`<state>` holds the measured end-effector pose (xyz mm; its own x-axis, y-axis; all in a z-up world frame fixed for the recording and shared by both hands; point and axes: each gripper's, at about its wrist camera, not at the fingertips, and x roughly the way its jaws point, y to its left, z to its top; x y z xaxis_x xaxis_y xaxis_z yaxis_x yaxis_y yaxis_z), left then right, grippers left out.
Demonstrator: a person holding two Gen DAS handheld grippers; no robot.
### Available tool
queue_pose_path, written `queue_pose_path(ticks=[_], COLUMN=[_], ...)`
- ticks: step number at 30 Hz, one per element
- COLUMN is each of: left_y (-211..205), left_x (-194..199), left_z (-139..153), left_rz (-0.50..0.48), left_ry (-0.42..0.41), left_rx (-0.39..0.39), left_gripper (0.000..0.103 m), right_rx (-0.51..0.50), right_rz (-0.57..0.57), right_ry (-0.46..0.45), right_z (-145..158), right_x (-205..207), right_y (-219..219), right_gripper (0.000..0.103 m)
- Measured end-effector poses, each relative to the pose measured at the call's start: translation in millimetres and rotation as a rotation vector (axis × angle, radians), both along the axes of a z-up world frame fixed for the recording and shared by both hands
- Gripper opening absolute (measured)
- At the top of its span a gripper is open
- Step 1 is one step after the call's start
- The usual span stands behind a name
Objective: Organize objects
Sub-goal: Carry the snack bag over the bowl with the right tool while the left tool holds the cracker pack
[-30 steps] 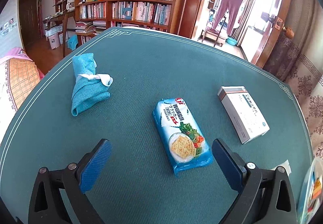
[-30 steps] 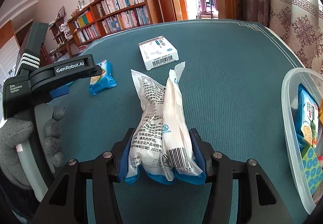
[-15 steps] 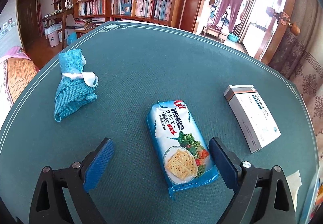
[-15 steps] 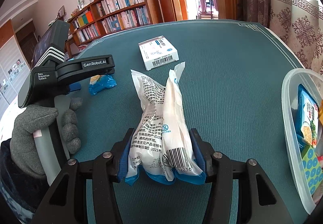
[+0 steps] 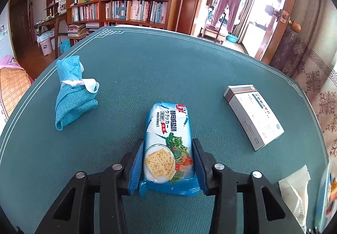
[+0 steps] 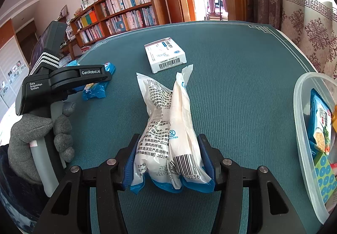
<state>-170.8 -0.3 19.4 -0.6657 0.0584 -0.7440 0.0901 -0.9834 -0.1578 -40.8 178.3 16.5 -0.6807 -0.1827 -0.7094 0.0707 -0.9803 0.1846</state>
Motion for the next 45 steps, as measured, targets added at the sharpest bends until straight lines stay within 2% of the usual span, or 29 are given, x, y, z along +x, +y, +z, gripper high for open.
queue_pose_path(ticks=[6, 17, 24, 30, 34, 42, 45], left_y=[-4.2, 18.5, 38.3, 49.0, 53.1, 62.0, 63.9], left_x=[3.5, 18.6, 28.4, 35.2, 38.7, 41.5, 43.0], left_z=[1.5, 18.0, 23.0, 25.2, 26.2, 23.3, 23.6], left_rz=[-0.038, -0.142, -0.221, -0.256, -0.275, -0.305, -0.312], left_ry=[-0.002, 0.061, 0.088, 0.1, 0.107, 0.101, 0.101], left_rx=[0.076, 0.092, 0.09, 0.086, 0.08, 0.07, 0.068], left_gripper=[0.043, 0.043, 0.043, 0.043, 0.043, 0.043, 0.043], right_rx=[0.003, 0.031, -0.02, -0.033, -0.054, -0.011, -0.033], right_rz=[-0.001, -0.013, -0.079, -0.119, -0.17, -0.29, -0.32], right_ry=[0.0, 0.0, -0.008, 0.01, 0.028, 0.07, 0.07], right_z=[0.0, -0.7, 2.4, 18.2, 32.5, 58.4, 64.5], right_x=[-0.4, -0.5, -1.0, 8.3, 15.2, 22.4, 20.8], right_y=[0.5, 6.0, 23.6, 38.6, 58.0, 104.3, 120.8], right_gripper=[0.054, 0.054, 0.054, 0.054, 0.054, 0.054, 0.054])
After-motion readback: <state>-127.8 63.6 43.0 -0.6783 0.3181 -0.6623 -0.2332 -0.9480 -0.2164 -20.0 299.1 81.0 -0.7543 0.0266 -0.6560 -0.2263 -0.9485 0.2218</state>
